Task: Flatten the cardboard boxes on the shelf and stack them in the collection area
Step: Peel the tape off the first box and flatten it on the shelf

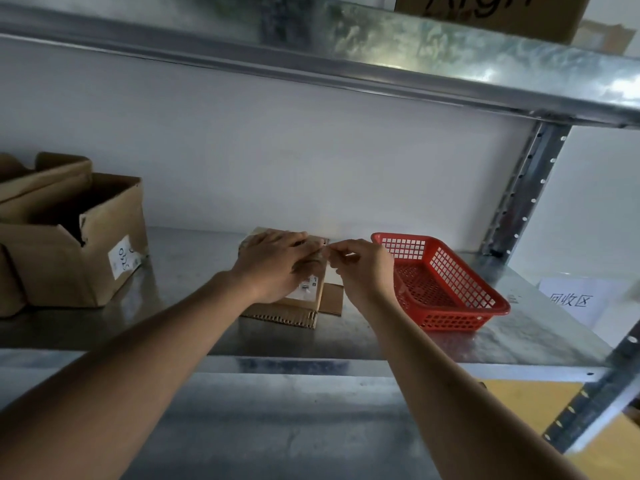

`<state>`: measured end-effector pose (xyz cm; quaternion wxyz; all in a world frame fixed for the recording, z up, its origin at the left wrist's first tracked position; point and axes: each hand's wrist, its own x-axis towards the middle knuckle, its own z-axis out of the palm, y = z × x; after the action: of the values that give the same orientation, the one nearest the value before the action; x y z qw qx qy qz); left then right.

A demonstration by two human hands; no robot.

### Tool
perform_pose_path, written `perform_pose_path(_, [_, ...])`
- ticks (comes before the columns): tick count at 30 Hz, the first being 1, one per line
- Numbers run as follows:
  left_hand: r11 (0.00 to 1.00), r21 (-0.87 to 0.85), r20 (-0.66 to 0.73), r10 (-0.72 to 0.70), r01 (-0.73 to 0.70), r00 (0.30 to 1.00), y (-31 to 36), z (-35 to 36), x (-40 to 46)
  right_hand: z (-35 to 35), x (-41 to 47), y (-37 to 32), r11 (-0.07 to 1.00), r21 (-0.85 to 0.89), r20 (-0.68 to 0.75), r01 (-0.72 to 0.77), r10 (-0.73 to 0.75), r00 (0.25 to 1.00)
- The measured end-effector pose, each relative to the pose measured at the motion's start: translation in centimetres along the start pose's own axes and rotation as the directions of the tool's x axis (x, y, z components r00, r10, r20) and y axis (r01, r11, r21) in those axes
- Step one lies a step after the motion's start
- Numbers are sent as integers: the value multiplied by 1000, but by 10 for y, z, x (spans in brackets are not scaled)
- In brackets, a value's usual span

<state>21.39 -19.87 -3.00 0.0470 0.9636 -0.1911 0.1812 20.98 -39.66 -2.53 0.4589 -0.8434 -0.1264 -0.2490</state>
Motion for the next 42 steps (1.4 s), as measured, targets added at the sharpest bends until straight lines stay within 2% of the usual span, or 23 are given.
perform_pose_path(3, [1000, 21, -4, 9, -9, 1000, 3, 1, 4, -5, -1, 1, 985, -109, 52, 134, -129, 990])
perform_pose_path(6, [999, 12, -10, 33, -33, 999, 2, 2, 8, -11, 1, 3, 980, -81, 120, 181, -171, 978])
perform_pose_path(11, [998, -3, -14, 64, -64, 998, -3, 2, 10, -10, 8, 10, 980, -49, 64, 192, -189, 980])
perform_pose_path(14, [999, 3, -2, 51, -51, 999, -2, 3, 13, -10, 9, 17, 989, 71, 67, 133, -137, 988])
perform_pose_path(17, [999, 10, 12, 37, -37, 999, -1, 4, 15, -11, 8, 21, 961, 276, 144, 23, -65, 987])
perform_pose_path(18, [999, 11, 15, 36, -36, 999, -1, 4, 15, -12, 7, 21, 922, 383, 179, -50, -21, 984])
perform_pose_path(20, [999, 15, 17, 35, -35, 999, 0, 4, 15, -12, 7, 23, 766, 597, 272, -237, 85, 959])
perform_pose_path(22, [999, 12, 20, 34, -34, 999, 0, 4, 15, -11, 7, 25, 638, 684, 338, -354, 153, 929])
perform_pose_path(23, [999, 9, 20, 34, -35, 999, 0, 4, 15, -11, 8, 25, 630, 682, 345, -370, 168, 923])
perform_pose_path(29, [999, 8, 10, 33, -34, 999, 0, 6, 16, -5, 10, 19, 851, 470, 172, -234, 172, 970])
perform_pose_path(34, [999, 14, -8, 30, -30, 1000, 1, 6, 18, -2, 9, 18, 992, 109, 104, -61, 50, 993])
perform_pose_path(36, [999, 4, -22, 38, -38, 999, 3, 6, 18, -2, 8, 19, 1000, -22, 62, 14, -13, 998])
perform_pose_path(42, [999, 47, 8, 18, -18, 1000, 3, 6, 19, 0, 4, 12, 968, -143, -37, 208, -215, 976])
